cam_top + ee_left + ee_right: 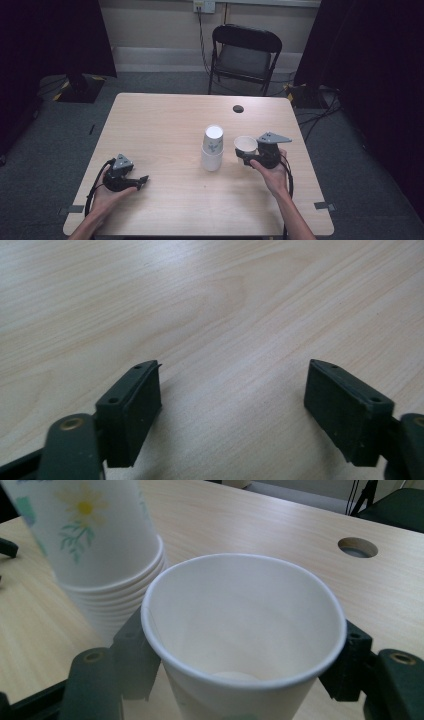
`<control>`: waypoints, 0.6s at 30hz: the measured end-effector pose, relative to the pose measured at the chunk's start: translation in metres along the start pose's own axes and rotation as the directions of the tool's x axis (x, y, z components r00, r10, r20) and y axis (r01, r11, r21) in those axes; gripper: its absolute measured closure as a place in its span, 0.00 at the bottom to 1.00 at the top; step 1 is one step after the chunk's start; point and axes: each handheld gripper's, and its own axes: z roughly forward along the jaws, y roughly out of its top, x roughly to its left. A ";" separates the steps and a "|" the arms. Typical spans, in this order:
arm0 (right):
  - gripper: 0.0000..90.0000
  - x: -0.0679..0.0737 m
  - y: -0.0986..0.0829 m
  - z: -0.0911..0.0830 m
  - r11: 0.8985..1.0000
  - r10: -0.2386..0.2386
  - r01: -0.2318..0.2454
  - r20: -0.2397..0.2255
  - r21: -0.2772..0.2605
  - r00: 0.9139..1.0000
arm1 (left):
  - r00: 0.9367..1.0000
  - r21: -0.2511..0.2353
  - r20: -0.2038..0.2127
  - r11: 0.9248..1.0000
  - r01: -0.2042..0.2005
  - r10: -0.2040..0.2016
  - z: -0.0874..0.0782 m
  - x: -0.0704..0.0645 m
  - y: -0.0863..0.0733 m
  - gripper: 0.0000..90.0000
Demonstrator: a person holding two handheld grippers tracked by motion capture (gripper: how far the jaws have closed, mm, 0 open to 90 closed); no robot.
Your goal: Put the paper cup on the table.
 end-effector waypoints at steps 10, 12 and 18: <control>0.34 -0.032 0.010 0.019 1.000 0.028 -0.029 0.054 0.012 0.998 | 0.999 -0.018 -0.031 0.999 0.031 -0.032 0.001 -0.004 -0.003 0.19; 0.34 -0.037 0.011 0.021 0.999 0.034 -0.035 0.072 0.018 0.997 | 0.999 -0.017 -0.032 0.999 0.029 -0.030 0.001 -0.003 -0.003 0.18; 0.34 -0.048 0.007 0.029 0.998 0.059 -0.062 0.116 0.026 0.992 | 0.999 -0.017 -0.024 0.999 0.028 -0.029 0.001 -0.003 -0.003 0.17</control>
